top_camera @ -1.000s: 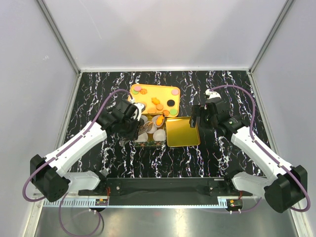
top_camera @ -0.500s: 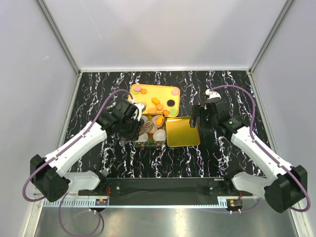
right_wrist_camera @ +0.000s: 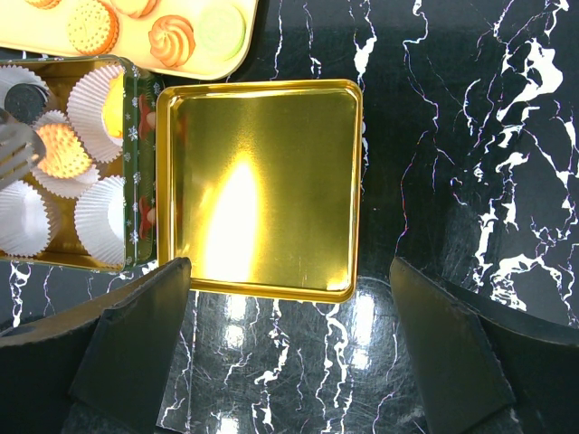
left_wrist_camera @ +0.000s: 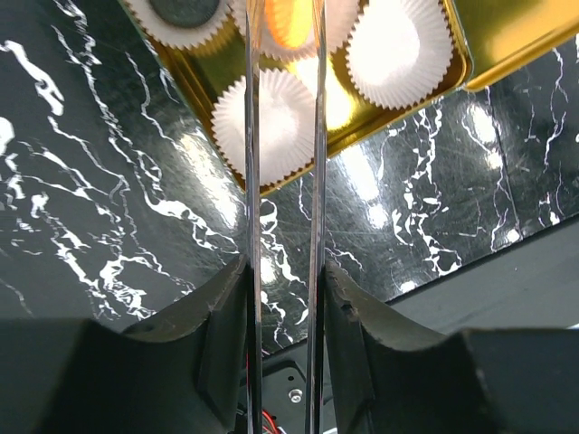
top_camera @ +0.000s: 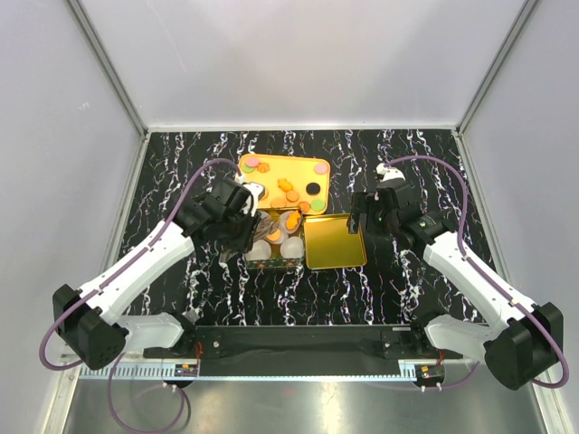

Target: Pack the cookies

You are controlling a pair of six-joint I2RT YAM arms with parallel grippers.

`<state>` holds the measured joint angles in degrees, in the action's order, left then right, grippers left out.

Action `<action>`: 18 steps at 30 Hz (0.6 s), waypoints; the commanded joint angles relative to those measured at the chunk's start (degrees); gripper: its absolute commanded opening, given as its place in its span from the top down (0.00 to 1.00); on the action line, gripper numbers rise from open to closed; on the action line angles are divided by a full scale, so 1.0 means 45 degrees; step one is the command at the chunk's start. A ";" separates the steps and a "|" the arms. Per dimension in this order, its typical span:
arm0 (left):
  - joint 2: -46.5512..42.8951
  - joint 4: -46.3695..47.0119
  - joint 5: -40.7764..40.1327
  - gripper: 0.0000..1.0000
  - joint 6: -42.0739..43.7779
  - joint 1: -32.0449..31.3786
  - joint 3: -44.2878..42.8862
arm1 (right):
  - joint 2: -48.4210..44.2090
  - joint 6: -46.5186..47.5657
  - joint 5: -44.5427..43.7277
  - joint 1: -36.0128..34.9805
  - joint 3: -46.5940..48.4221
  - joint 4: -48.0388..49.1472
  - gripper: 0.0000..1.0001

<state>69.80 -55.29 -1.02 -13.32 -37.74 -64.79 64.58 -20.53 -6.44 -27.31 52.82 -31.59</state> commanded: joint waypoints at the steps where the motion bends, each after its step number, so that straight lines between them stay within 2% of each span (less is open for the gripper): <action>1: -0.0160 0.0118 -0.0516 0.60 0.0167 -0.0052 -0.0776 | -0.0092 0.0149 -0.0015 0.0034 0.0372 0.0224 0.00; 11: 0.0367 0.0352 -0.1276 0.59 0.0070 0.0143 -0.1752 | -0.0092 0.0169 0.0102 0.0034 0.0334 0.0244 0.00; 18: 0.1674 0.1406 -0.1629 0.61 -0.0223 0.1509 -0.2670 | -0.0131 0.0169 0.0297 0.0034 0.0294 0.0380 0.00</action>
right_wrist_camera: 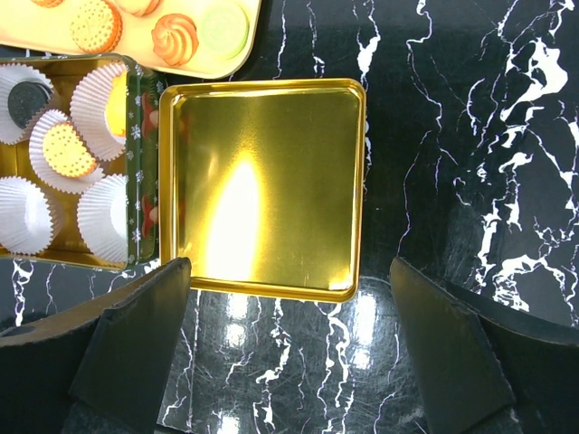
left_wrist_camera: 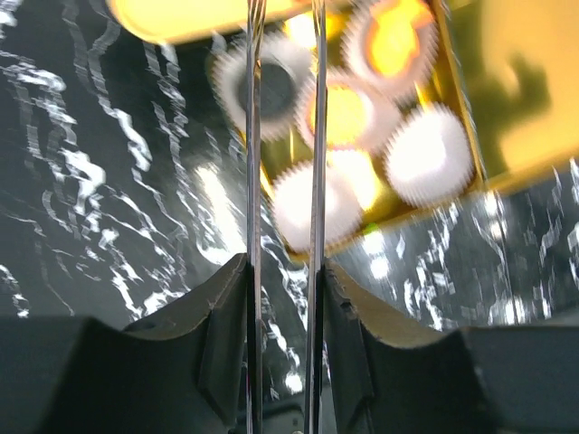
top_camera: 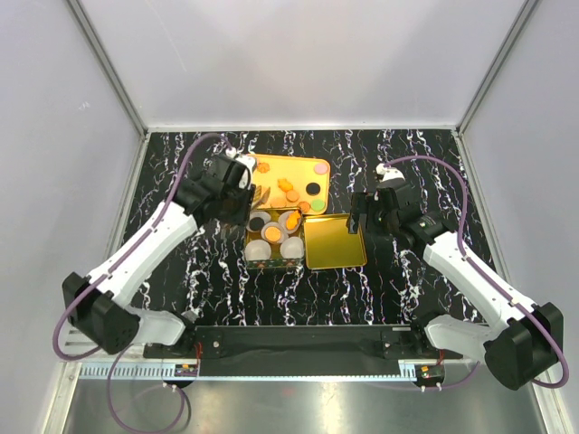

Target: Pack the cookies

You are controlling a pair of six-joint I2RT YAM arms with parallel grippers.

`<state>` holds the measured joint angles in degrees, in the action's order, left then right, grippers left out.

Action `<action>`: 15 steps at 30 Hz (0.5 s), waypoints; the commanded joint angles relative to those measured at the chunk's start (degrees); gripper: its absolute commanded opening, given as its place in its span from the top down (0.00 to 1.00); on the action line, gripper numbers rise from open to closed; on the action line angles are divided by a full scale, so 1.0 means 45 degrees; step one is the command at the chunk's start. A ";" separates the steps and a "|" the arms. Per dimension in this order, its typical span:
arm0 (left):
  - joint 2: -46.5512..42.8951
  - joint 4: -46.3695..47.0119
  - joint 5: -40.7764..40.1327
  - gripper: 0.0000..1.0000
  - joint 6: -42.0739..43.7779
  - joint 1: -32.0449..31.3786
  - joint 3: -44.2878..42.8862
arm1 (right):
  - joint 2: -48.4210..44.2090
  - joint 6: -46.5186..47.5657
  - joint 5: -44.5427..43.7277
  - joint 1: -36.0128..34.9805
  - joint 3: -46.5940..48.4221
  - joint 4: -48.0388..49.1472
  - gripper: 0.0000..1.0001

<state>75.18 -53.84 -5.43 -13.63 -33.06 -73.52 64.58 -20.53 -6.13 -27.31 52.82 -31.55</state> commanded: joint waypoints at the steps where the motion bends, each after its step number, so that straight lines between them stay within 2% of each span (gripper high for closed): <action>1: 0.0675 0.1338 -0.0668 0.61 -0.0155 0.0665 -0.0946 | -0.0151 0.0149 0.0268 0.0034 0.0294 0.0390 0.00; 15: 0.5304 0.1555 -0.2133 0.62 -0.0077 0.1624 -0.4853 | -0.0346 0.0169 0.0737 0.0034 0.0294 0.0429 0.00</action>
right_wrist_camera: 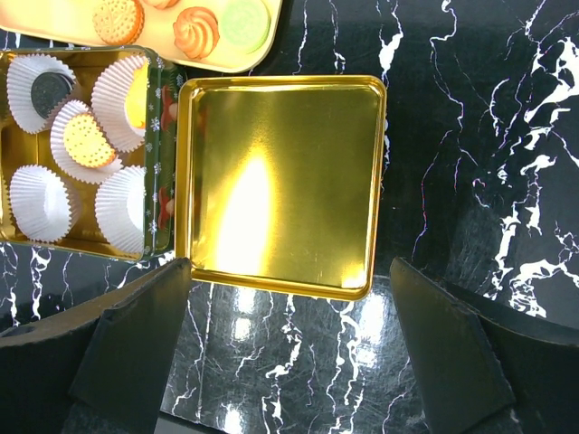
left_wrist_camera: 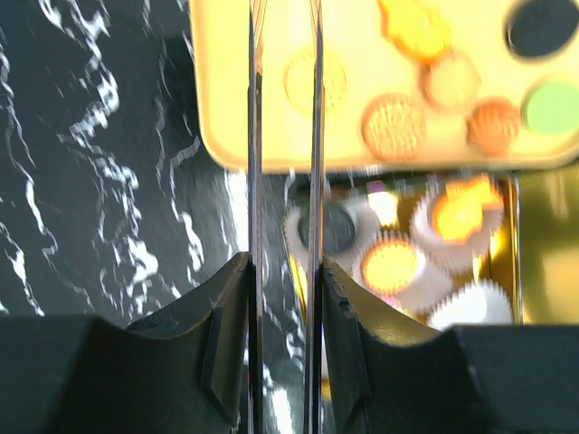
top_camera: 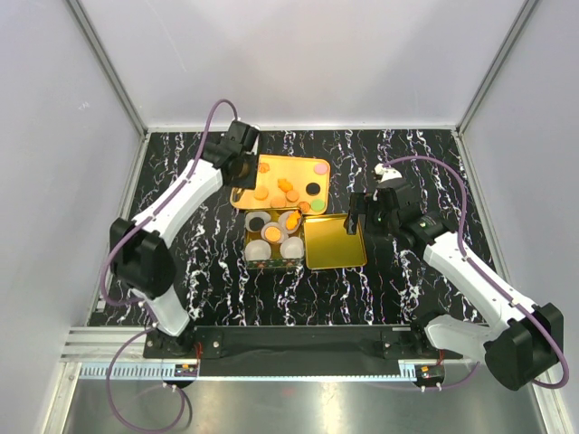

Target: Pack the cookies

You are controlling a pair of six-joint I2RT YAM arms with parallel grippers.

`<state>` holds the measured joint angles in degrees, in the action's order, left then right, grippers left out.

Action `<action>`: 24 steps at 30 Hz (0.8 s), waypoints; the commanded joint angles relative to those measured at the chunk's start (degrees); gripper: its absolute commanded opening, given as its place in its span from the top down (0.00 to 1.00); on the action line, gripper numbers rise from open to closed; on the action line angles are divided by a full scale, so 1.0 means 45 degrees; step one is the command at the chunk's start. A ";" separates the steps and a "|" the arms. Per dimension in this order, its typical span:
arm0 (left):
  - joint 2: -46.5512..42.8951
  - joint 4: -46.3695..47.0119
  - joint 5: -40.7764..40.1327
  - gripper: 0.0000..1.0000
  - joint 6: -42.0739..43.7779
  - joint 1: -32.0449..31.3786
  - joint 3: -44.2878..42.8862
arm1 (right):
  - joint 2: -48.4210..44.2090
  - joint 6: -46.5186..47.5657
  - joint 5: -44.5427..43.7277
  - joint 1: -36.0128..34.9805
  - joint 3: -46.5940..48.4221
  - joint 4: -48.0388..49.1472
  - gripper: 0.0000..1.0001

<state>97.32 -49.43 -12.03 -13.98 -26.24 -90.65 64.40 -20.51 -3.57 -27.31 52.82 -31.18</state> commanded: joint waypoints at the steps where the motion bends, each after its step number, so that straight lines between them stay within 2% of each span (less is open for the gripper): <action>1: 0.0811 0.0497 -0.0763 0.62 0.0001 0.0128 -0.1395 | -0.0327 0.0164 0.0188 0.0034 0.0275 0.0347 0.00; 6: 0.1499 0.0457 -0.0374 0.63 0.0020 0.0128 -0.1886 | -0.0385 0.0164 0.0208 0.0034 0.0255 0.0327 0.00; 13: 0.1245 0.0944 0.1538 0.63 -0.0058 0.0089 -0.1029 | -0.0289 0.0164 0.0267 0.0034 0.0216 0.0425 0.00; 24: 0.1635 0.0964 0.1600 0.62 -0.0194 -0.0614 -0.0930 | -0.0308 0.0164 0.0169 0.0034 0.0216 0.0386 0.00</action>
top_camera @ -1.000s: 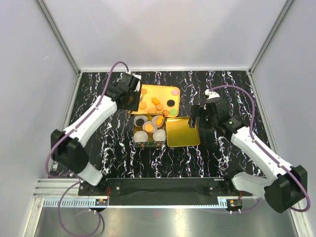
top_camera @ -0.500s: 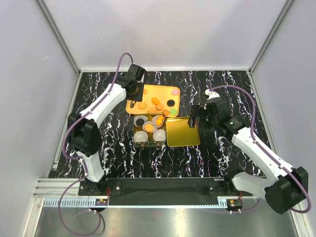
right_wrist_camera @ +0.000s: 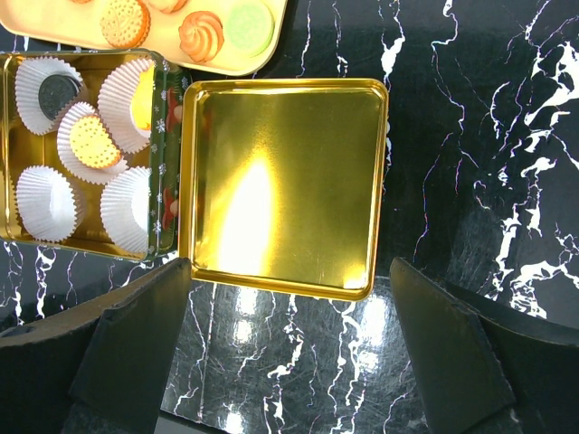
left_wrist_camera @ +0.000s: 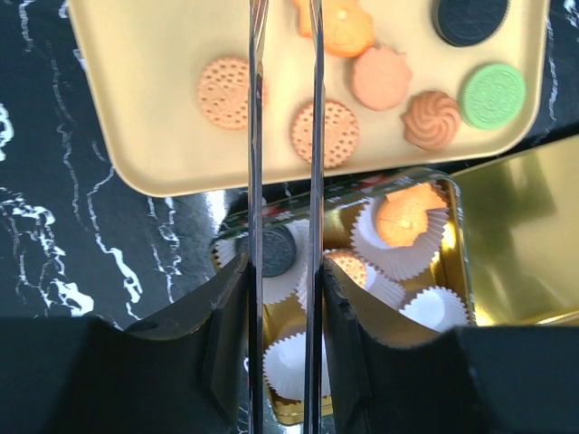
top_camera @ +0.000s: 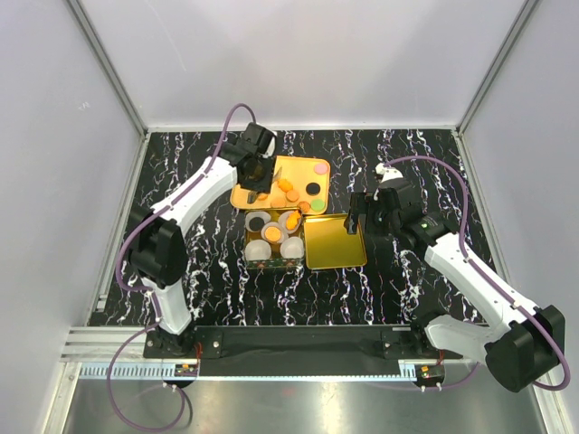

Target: Pack the cookies

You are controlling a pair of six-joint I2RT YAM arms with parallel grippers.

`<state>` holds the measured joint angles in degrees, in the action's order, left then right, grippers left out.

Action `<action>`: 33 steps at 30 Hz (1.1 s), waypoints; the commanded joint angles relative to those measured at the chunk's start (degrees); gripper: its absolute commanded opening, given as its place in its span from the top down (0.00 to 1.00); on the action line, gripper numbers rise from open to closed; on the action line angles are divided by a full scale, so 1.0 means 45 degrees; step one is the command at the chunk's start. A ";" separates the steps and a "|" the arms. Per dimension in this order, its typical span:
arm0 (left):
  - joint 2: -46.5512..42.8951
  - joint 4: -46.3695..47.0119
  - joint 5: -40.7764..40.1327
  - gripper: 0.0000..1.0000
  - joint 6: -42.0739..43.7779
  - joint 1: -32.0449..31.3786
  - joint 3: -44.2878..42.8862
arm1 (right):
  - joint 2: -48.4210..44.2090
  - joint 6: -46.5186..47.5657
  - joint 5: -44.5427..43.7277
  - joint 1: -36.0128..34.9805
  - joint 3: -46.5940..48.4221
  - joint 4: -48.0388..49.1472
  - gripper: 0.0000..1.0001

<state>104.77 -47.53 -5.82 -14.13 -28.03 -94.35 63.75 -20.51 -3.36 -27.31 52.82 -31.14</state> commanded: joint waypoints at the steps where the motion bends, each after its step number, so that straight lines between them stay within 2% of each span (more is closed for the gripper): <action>1: 0.0037 0.0542 0.0220 0.61 -0.0180 -0.0255 -0.0089 | -0.0181 0.0164 0.0101 0.0034 0.0216 0.0357 0.00; 20: -0.0060 0.0737 0.0376 0.61 -0.0707 -0.0568 0.0946 | -0.0142 0.0164 0.0140 0.0034 0.0196 0.0396 0.00; 33: 0.0935 0.1070 0.1138 0.61 -0.0766 -0.0548 -0.0185 | -0.0201 0.0145 0.0101 0.0034 0.0177 0.0376 0.00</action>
<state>108.22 -45.25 -2.72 -17.10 -30.37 -91.37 63.75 -20.53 -3.36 -27.31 52.82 -31.14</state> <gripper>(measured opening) 0.389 0.994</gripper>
